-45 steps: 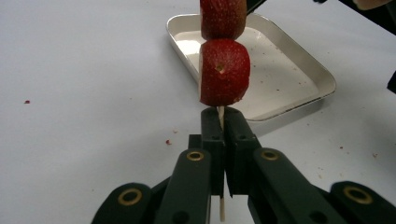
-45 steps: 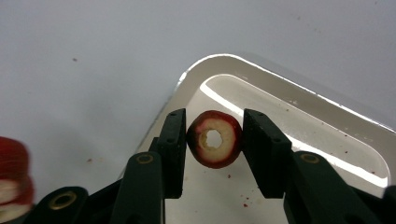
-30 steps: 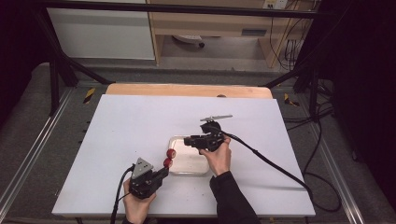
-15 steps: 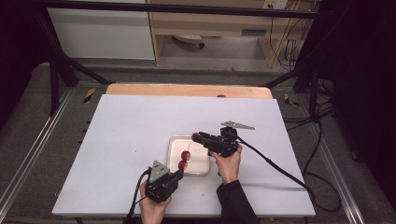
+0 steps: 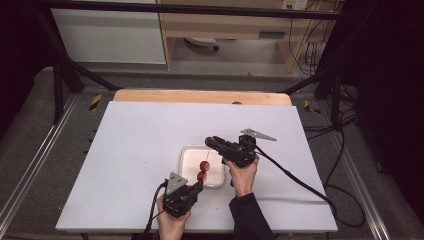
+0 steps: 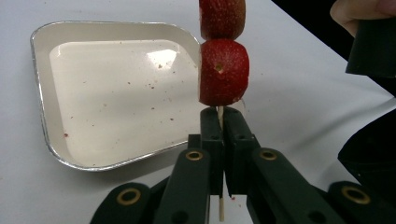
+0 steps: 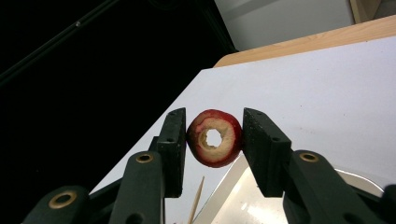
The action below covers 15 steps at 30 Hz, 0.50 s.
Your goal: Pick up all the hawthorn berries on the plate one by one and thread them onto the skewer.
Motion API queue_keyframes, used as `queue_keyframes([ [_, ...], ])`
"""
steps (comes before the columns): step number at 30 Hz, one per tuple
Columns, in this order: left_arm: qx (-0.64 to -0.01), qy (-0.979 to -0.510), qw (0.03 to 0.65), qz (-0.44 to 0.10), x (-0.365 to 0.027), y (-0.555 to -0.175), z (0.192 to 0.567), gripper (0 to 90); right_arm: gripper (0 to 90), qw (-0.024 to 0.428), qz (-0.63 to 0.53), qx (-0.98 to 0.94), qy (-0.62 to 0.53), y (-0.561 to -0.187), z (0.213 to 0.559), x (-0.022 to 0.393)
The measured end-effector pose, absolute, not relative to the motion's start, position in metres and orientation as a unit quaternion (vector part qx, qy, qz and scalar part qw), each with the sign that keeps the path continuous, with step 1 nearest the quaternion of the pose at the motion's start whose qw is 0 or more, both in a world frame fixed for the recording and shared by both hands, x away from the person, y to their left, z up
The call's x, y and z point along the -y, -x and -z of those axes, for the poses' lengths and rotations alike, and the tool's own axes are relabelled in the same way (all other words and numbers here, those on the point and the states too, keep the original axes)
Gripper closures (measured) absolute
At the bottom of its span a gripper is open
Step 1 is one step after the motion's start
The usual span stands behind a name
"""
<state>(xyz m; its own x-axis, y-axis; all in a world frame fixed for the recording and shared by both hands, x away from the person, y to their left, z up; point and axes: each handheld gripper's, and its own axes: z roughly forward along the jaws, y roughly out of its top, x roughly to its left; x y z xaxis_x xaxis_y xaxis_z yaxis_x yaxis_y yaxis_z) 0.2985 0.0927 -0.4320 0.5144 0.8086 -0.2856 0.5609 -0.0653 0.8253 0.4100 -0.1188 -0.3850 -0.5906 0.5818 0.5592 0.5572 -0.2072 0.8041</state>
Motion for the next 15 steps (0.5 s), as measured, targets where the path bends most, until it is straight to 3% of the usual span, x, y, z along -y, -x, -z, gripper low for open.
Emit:
queue_keyframes([
  [15,-0.481,-0.714,0.494,-0.126,-0.0941,-0.2999,0.4308,88.0,61.5,0.009,-0.633,-0.63,-0.45,-0.4085,0.3849,0.1185],
])
